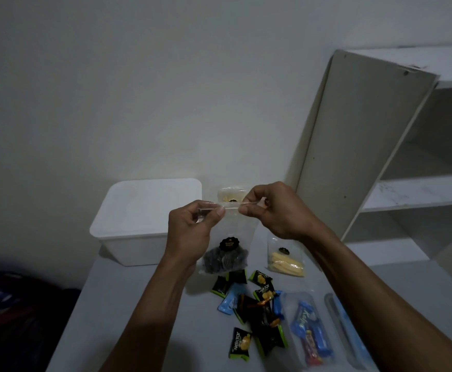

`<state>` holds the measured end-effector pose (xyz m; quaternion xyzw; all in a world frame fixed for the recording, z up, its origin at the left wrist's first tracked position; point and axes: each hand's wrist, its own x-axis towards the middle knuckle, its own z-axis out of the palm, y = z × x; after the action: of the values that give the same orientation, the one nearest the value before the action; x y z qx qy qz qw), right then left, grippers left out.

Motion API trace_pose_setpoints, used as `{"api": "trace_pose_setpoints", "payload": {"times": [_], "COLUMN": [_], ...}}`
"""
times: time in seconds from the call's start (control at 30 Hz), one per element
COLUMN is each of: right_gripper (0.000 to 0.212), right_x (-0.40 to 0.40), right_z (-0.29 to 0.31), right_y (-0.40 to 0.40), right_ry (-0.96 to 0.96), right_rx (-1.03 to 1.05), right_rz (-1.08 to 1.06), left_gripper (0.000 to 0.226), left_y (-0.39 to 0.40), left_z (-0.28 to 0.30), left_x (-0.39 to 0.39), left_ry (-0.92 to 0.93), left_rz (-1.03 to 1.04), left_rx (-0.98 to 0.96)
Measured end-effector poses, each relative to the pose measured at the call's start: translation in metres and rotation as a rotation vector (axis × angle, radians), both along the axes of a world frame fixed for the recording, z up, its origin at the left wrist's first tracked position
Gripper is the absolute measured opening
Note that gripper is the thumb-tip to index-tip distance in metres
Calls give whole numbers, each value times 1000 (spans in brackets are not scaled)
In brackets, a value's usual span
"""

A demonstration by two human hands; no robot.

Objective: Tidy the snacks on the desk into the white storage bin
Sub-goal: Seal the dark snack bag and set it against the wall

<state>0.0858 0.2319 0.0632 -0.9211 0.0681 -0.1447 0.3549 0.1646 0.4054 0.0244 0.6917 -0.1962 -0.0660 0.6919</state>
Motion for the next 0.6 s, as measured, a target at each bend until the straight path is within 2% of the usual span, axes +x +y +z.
{"api": "trace_pose_setpoints", "payload": {"times": [0.27,0.4,0.6], "right_gripper": [15,20,27], "right_x": [-4,-5,-4], "right_z": [-2,-5,-13], "right_y": [-4,-5,-4], "right_ry": [-12,2,-105], "right_rx": [143,336,539], "right_rz": [-53,-107,-166], "left_gripper": [11,11,10], "left_y": [4,4,2], "left_z": [-1,0,4], "left_x": [4,7,5], "left_ry": [15,24,61], "left_rz": [6,6,-11], "left_rx": [-19,-27,-54]}}
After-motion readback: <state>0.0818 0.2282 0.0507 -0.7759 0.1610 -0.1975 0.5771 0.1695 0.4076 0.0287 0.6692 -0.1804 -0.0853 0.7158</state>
